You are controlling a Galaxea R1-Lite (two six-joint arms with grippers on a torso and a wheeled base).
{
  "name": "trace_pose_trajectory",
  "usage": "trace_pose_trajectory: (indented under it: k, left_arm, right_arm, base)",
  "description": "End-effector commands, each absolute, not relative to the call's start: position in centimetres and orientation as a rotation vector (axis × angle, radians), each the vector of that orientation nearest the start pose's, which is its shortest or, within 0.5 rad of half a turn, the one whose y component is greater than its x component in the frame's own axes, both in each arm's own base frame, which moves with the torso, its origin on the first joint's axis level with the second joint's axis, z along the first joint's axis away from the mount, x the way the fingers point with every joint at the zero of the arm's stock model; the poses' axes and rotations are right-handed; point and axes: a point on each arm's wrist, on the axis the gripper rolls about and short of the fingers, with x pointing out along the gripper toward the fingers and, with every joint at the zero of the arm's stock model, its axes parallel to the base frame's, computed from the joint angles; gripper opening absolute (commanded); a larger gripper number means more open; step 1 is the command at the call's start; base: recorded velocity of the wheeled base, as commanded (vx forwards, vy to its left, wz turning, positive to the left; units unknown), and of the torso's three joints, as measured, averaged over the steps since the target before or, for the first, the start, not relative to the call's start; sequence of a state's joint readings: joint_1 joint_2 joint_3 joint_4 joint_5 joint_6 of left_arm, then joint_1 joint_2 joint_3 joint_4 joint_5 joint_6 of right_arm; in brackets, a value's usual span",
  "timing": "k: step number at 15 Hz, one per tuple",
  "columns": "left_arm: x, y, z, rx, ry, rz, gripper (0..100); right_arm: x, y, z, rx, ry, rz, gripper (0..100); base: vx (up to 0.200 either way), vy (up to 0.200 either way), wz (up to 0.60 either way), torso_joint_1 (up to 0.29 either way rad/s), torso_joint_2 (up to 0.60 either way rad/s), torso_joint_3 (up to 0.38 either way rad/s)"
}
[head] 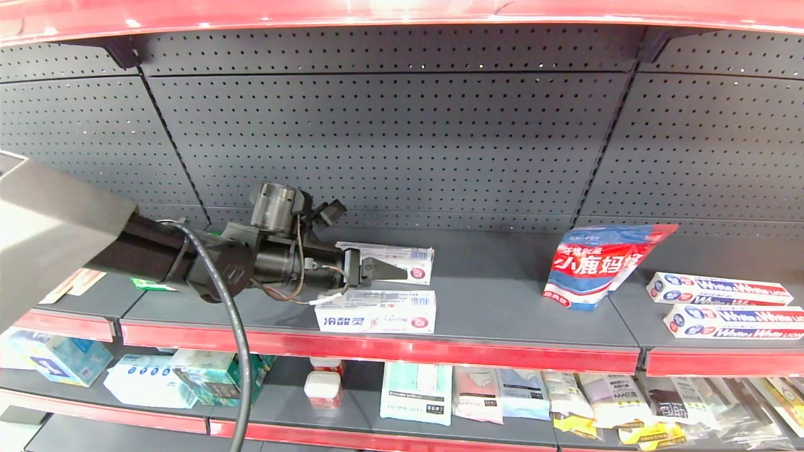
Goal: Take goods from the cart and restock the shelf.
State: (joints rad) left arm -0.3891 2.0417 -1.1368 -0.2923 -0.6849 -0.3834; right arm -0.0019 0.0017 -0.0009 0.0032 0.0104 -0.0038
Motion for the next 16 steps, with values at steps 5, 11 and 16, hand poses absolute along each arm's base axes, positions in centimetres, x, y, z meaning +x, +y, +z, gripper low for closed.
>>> trace_pose_trajectory:
  k: [5, 11, 16]
  left_arm:
    - [36.1, -16.5, 11.3, -0.446, 0.842, -0.972, 100]
    - [36.8, -16.7, 10.4, -0.468, 0.871, -1.028, 100]
    - [37.2, -17.0, 10.0, -0.473, 0.875, -1.052, 100]
  right_arm:
    - [-2.3, 0.0, 7.5, -0.005, 0.006, 0.009, 100]
    - [-2.3, 0.0, 7.6, -0.005, 0.005, 0.009, 100]
    - [-2.3, 0.0, 7.5, -0.003, 0.005, 0.009, 100]
  base:
    - [0.0, 0.0, 0.0, 0.0, 0.0, 0.0]
    - [0.0, 0.0, 0.0, 0.0, 0.0, 0.0]
    - [0.0, 0.0, 0.0, 0.0, 0.0, 0.0]
